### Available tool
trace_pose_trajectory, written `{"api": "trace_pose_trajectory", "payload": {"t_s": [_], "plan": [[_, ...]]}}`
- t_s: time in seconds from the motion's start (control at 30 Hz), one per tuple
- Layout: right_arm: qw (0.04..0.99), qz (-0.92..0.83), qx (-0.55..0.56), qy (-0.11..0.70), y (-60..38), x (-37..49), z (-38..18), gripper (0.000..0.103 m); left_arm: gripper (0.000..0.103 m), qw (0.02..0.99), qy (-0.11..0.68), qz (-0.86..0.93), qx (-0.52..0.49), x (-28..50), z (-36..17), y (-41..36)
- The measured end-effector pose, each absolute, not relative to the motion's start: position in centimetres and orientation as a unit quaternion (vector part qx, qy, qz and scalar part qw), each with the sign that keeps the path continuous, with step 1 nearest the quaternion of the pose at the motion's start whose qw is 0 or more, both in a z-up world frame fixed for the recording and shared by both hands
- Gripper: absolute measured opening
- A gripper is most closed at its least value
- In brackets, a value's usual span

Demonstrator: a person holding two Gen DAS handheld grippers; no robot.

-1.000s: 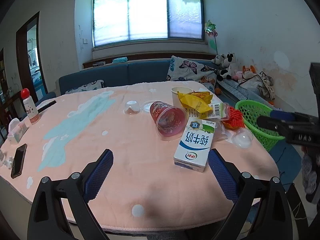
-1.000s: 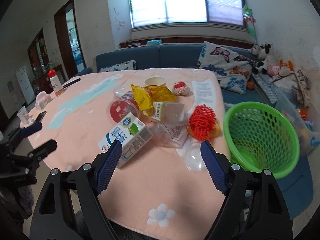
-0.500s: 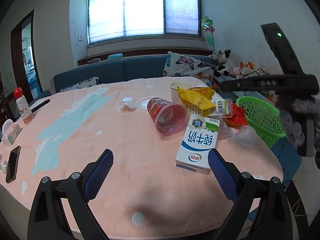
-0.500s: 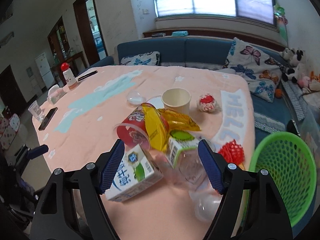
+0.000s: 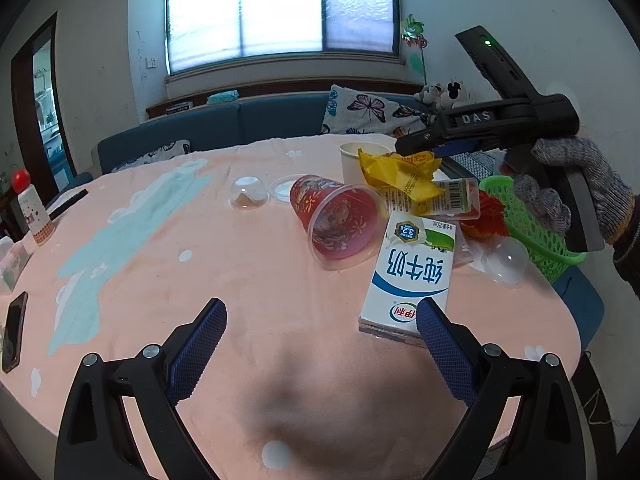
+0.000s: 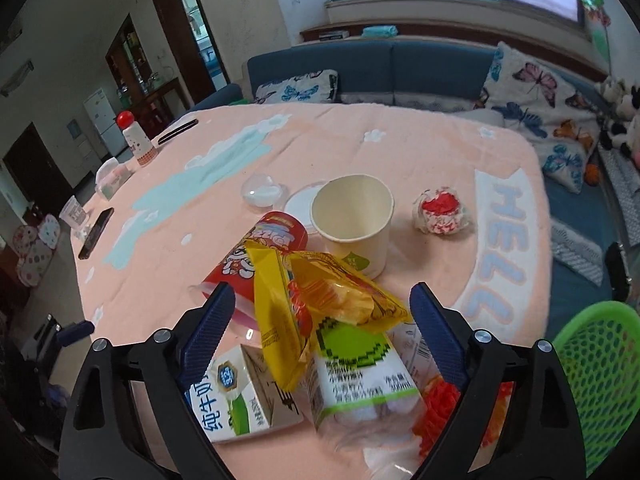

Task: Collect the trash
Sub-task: 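Reach the right tool to the yellow snack bag and grasp it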

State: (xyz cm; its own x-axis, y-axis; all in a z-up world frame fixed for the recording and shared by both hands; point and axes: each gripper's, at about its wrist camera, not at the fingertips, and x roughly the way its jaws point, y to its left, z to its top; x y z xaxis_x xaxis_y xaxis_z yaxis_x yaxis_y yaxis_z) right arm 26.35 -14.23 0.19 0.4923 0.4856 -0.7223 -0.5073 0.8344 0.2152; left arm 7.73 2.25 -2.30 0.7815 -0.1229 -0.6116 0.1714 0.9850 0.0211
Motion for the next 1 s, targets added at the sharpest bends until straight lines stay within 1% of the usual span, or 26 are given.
{"api": "trace_pose_trajectory", "payload": {"t_s": [0.17,0.37,0.43,0.53,0.57,0.6,0.67,0.8,0.97,1.0], "plan": [[0.841,0.315,-0.013,0.440,-13.7,27.9,-0.9,0.091,0.092,0.940,0.328,-0.082,0.043,8.6,-2.8,1.8],[0.827,0.319,-0.035,0.462,-12.9,28.6,-2.1,0.090,0.092,0.937,0.336,-0.084,0.043,9.3,-3.4,1.4],[0.827,0.320,-0.039,0.461,-12.8,28.7,-2.2,0.086,0.092,0.936,0.338,-0.084,0.043,9.4,-3.5,1.4],[0.829,0.317,-0.033,0.460,-13.2,28.7,-2.3,0.075,0.093,0.935,0.341,-0.084,0.044,9.6,-3.6,1.3],[0.829,0.317,-0.031,0.460,-13.1,28.7,-2.3,0.067,0.093,0.935,0.341,-0.084,0.044,9.7,-3.6,1.3],[0.831,0.314,-0.028,0.458,-13.3,28.7,-2.2,0.062,0.093,0.935,0.341,-0.086,0.045,9.8,-3.6,1.2],[0.835,0.312,-0.028,0.452,-13.5,28.4,-2.0,0.055,0.093,0.936,0.338,-0.089,0.049,9.9,-3.5,1.0],[0.846,0.307,-0.029,0.434,-13.8,27.7,-1.4,0.044,0.093,0.934,0.338,-0.103,0.053,10.5,-3.4,0.1],[0.860,0.298,-0.028,0.413,-14.0,26.8,-0.6,0.036,0.093,0.929,0.344,-0.124,0.054,11.7,-3.4,-1.3],[0.863,0.298,-0.026,0.408,-14.1,26.5,-0.4,0.033,0.093,0.928,0.346,-0.131,0.053,12.0,-3.4,-1.6]]}}
